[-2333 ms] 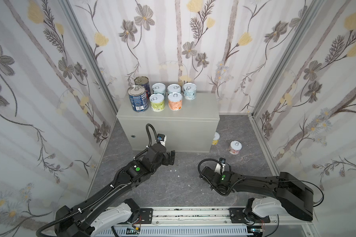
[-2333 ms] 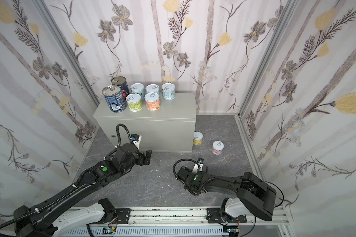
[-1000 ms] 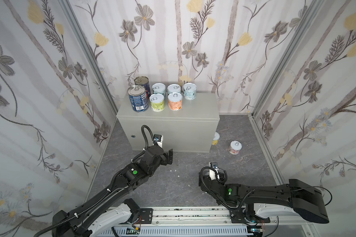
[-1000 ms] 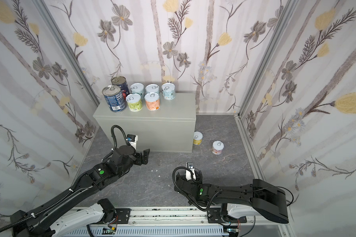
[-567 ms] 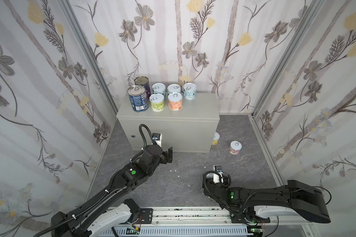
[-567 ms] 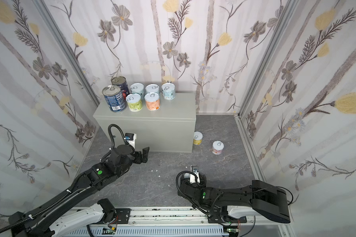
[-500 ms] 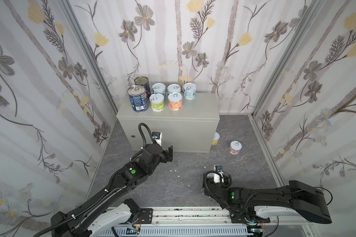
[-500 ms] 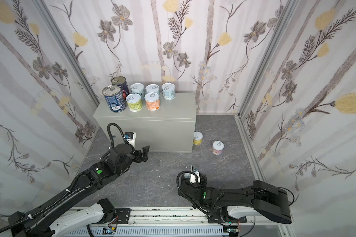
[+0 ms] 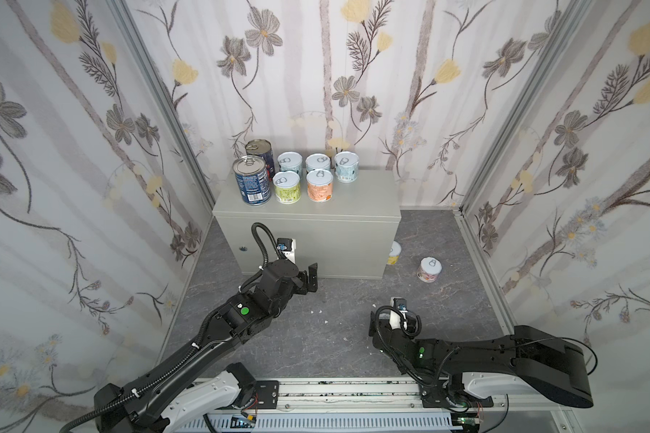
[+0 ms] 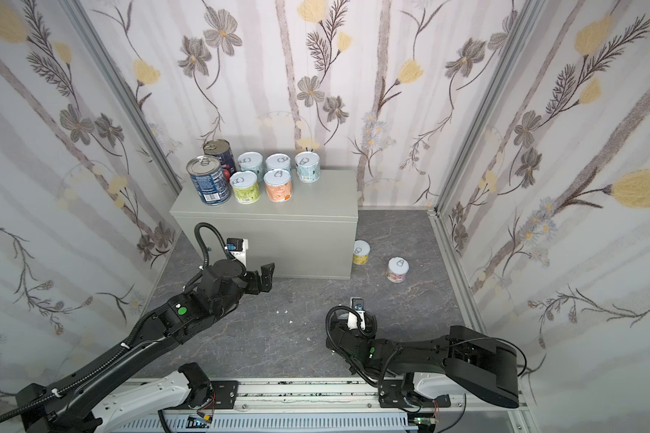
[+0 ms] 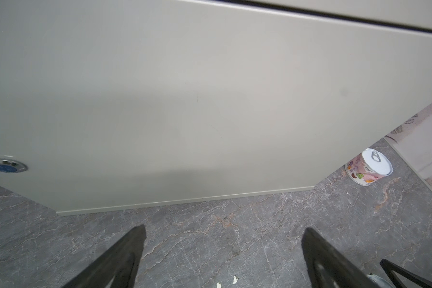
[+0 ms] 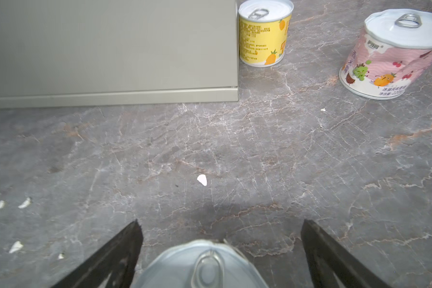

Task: Place and organize the canned foods onto the counter
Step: 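Lift the pink-labelled can and carry it up over the cabinet top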

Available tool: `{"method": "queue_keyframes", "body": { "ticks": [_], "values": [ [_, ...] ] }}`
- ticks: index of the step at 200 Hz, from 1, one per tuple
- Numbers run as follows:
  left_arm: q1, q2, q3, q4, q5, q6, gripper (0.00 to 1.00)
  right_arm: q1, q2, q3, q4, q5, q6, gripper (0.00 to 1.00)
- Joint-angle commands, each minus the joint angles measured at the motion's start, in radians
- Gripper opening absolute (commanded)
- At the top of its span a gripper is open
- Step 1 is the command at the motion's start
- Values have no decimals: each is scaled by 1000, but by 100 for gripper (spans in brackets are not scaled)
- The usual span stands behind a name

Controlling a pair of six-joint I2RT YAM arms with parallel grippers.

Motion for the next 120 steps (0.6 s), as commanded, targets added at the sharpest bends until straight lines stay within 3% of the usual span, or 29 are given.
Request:
{"method": "queue_keyframes", "body": {
  "ticks": [1, 50, 120],
  "values": [
    [-1, -1, 7, -5, -13, -18, 100, -3, 45, 36, 66, -34, -77, 100],
    [-3, 20, 0, -4, -21, -28, 100, -14, 128, 67, 128, -62, -127, 100],
    [-2, 54, -4, 3, -28, -26, 100, -29, 259, 33, 439, -128, -270, 96]
  ]
}}
